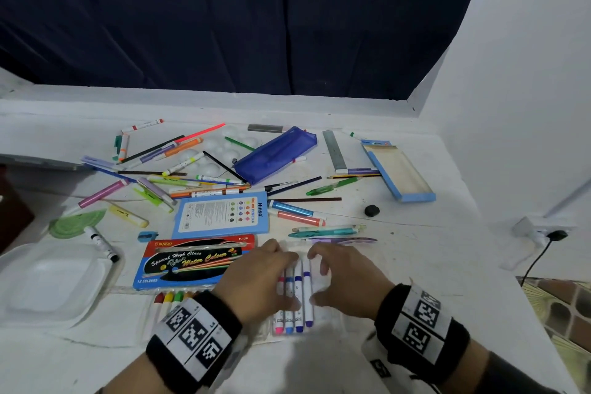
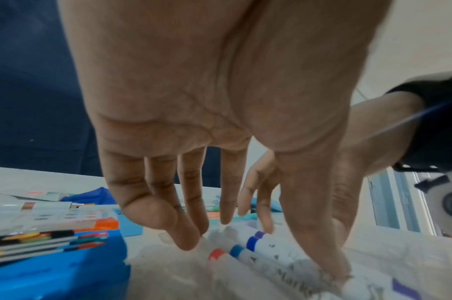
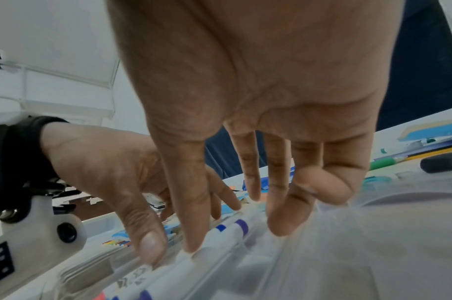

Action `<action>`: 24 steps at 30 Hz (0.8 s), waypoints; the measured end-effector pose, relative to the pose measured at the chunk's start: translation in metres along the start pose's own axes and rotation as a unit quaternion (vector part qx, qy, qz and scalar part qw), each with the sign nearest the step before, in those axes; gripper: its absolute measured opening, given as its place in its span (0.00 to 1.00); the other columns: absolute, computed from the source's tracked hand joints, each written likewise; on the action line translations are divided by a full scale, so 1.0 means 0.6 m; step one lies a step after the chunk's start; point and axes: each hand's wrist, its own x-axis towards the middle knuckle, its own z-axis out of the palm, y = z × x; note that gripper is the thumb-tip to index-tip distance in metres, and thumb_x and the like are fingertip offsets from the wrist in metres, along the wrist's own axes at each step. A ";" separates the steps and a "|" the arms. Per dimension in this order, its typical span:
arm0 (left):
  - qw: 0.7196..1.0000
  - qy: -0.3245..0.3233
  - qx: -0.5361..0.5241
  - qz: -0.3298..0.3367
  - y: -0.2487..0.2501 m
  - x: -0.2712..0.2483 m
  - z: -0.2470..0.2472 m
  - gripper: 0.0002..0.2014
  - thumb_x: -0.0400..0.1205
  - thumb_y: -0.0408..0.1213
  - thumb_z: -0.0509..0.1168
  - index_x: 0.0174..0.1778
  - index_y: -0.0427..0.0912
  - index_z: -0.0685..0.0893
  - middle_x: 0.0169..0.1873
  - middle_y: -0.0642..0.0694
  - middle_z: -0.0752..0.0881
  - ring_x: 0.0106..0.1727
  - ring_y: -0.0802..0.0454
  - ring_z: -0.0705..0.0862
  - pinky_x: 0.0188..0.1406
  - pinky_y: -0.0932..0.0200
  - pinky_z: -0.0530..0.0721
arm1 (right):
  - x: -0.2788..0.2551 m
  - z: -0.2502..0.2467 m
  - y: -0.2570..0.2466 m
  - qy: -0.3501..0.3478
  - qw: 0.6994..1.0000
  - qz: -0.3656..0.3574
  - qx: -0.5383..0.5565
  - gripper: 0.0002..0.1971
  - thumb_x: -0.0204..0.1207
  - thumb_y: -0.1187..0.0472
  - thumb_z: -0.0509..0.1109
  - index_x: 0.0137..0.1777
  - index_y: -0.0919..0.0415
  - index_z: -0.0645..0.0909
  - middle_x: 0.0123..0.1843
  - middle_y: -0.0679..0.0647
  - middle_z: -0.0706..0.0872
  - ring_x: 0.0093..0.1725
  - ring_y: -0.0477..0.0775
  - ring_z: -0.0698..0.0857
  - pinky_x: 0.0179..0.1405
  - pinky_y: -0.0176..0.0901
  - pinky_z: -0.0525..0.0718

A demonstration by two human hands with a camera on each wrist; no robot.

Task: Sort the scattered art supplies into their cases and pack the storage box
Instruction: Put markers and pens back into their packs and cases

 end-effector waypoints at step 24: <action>0.998 -0.017 0.063 -0.019 0.003 0.029 0.009 0.38 0.67 0.60 0.79 0.71 0.54 0.74 0.60 0.52 0.77 0.59 0.52 0.76 0.62 0.51 0.79 | 0.022 0.009 -0.016 -0.024 0.988 -0.041 -0.145 0.41 0.61 0.41 0.84 0.71 0.51 0.70 0.67 0.50 0.80 0.63 0.53 0.81 0.60 0.48 0.81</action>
